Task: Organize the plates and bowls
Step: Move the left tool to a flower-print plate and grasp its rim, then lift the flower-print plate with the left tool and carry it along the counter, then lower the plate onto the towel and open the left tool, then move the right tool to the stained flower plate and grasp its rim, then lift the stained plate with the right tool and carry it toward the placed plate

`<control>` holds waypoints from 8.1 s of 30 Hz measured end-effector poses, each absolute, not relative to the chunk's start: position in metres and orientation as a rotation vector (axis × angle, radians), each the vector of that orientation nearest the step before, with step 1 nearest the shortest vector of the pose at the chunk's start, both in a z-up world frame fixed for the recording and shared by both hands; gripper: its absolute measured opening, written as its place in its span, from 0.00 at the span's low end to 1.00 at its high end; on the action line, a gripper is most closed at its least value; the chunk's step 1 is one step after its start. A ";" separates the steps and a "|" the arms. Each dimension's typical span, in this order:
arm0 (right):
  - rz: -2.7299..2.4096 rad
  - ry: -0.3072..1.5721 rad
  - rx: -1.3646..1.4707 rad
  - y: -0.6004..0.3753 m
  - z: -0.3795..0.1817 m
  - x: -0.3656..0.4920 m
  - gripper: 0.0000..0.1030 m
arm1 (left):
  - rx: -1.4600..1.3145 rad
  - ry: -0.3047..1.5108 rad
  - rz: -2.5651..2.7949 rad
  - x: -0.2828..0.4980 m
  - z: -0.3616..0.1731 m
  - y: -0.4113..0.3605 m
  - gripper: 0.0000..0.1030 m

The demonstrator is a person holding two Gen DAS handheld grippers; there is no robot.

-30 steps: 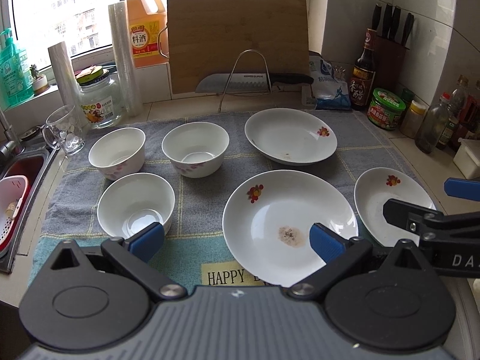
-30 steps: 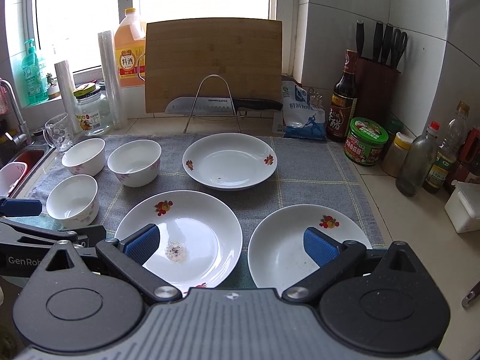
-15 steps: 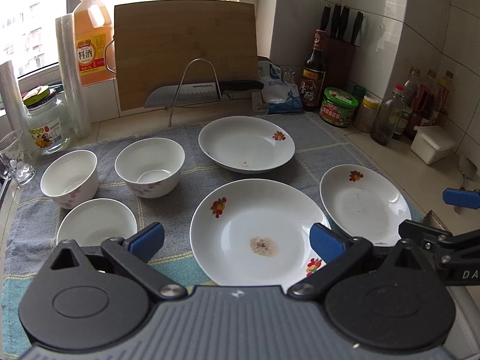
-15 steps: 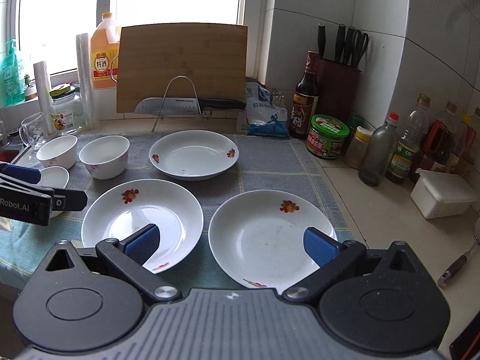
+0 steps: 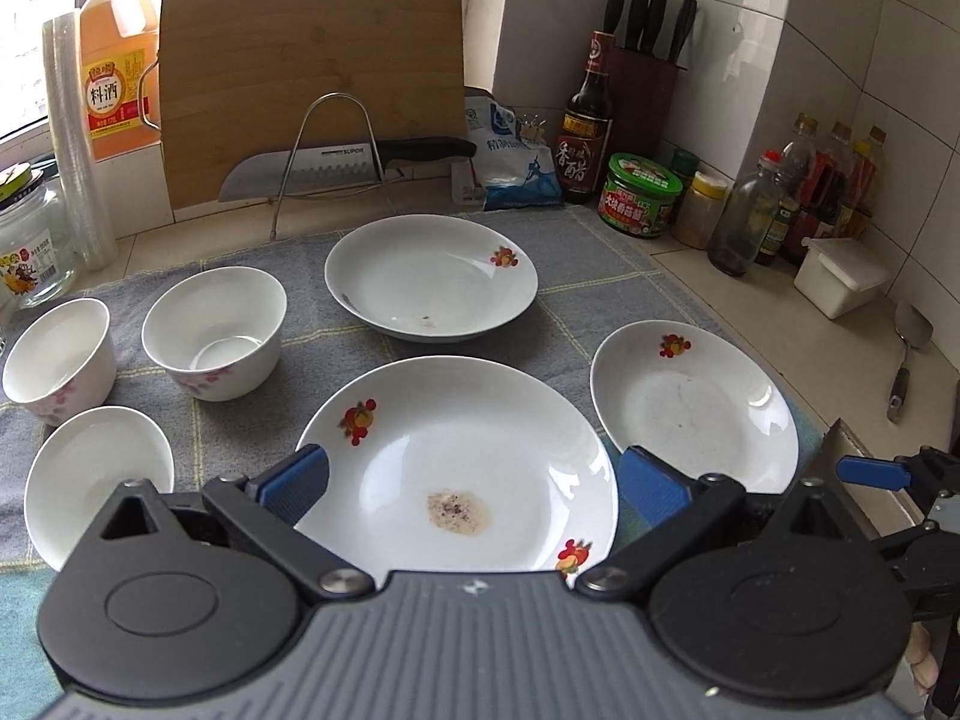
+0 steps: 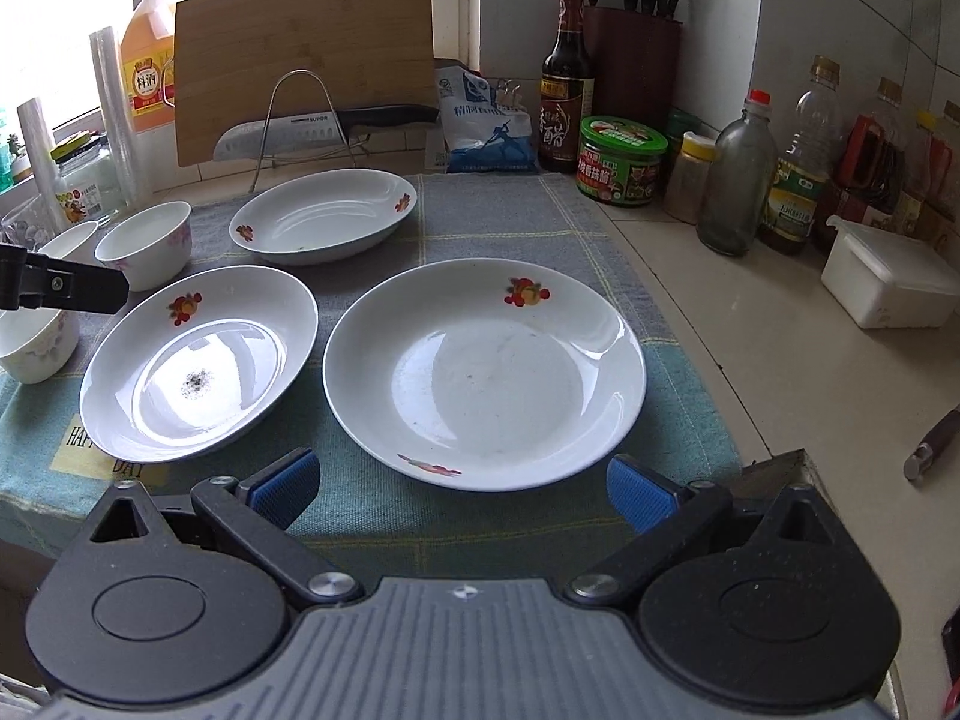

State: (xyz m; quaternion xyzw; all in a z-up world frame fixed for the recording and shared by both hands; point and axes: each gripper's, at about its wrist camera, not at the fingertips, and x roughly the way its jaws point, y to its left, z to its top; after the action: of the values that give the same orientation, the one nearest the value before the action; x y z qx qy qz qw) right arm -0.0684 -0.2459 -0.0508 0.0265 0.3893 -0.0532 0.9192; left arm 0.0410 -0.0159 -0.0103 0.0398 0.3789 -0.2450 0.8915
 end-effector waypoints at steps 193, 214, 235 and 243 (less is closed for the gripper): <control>0.212 0.812 -0.053 -0.215 -0.068 0.050 1.00 | 0.158 0.775 -0.495 0.048 -0.041 0.002 0.94; 0.260 0.999 0.008 -0.165 -0.097 0.071 1.00 | 0.291 0.886 -0.658 0.029 -0.099 0.041 0.94; 0.345 1.057 -0.054 -0.148 -0.096 0.090 1.00 | 0.326 0.781 -0.729 0.040 -0.108 0.033 1.00; 0.439 1.070 -0.024 -0.151 -0.094 0.104 1.00 | 0.322 0.754 -0.738 0.038 -0.109 0.033 1.00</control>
State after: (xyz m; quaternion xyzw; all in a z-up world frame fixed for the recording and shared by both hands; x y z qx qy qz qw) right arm 0.1039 -0.1508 -0.0940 -0.0112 0.5057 0.2074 0.8373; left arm 0.0381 0.0335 -0.1087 0.1531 0.3581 -0.3505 0.8517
